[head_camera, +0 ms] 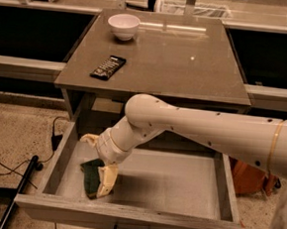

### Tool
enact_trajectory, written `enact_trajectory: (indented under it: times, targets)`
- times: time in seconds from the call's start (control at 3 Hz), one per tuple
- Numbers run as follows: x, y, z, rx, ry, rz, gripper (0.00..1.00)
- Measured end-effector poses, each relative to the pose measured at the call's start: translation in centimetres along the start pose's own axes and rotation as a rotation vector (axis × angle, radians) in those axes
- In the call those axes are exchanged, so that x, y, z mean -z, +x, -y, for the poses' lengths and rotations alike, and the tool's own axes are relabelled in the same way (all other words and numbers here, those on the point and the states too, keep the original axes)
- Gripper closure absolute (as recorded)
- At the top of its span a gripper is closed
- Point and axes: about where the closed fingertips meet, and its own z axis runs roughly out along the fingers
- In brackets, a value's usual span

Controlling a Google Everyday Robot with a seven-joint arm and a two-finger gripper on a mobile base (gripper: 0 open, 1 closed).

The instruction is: Pick sponge from top drawer and place on counter

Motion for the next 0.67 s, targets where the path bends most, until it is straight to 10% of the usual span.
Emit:
enact_trajectory:
  times: [0.67]
  targets:
    - [-3.7, 2.4, 1.0, 0.027, -0.029, 0.047, 0.0]
